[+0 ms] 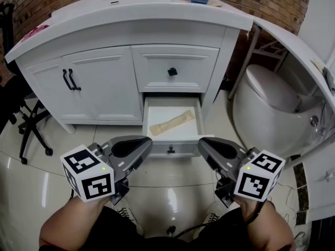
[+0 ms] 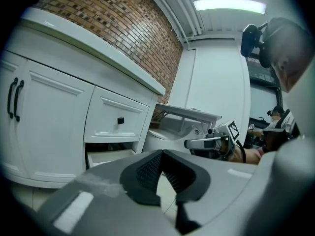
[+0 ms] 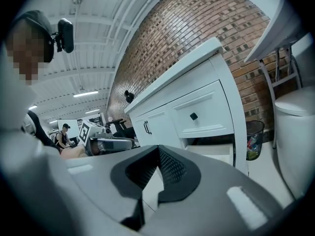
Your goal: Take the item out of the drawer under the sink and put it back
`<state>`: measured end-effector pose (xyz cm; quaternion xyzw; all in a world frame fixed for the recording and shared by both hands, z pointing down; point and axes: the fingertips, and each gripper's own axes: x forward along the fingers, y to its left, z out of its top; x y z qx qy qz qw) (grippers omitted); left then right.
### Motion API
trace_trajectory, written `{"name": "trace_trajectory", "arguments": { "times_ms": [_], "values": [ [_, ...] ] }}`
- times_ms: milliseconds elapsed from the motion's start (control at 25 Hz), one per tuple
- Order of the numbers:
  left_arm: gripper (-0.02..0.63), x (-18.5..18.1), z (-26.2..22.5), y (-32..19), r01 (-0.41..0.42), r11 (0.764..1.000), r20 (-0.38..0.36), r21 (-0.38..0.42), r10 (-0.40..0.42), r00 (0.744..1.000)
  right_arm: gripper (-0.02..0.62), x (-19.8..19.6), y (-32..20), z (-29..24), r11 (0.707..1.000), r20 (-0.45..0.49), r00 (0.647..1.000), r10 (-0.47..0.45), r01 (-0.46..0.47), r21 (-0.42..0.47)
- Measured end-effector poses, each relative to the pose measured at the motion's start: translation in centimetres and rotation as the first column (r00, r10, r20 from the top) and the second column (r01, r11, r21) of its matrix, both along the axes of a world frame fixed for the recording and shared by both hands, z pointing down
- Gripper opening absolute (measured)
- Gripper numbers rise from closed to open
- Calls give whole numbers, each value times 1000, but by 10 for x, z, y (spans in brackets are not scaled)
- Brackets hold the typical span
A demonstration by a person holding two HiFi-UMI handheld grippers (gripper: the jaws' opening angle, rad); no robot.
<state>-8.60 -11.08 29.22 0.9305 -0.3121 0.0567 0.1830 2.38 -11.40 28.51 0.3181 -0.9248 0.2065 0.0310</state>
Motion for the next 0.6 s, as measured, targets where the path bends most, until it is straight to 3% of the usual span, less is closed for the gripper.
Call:
{"name": "trace_trajectory", "arguments": {
  "times_ms": [600],
  "values": [
    [6,-17,-16,50,27,995,58,101,-33,998,5,6,41,4,998,-86,995,56,-53,34]
  ]
}}
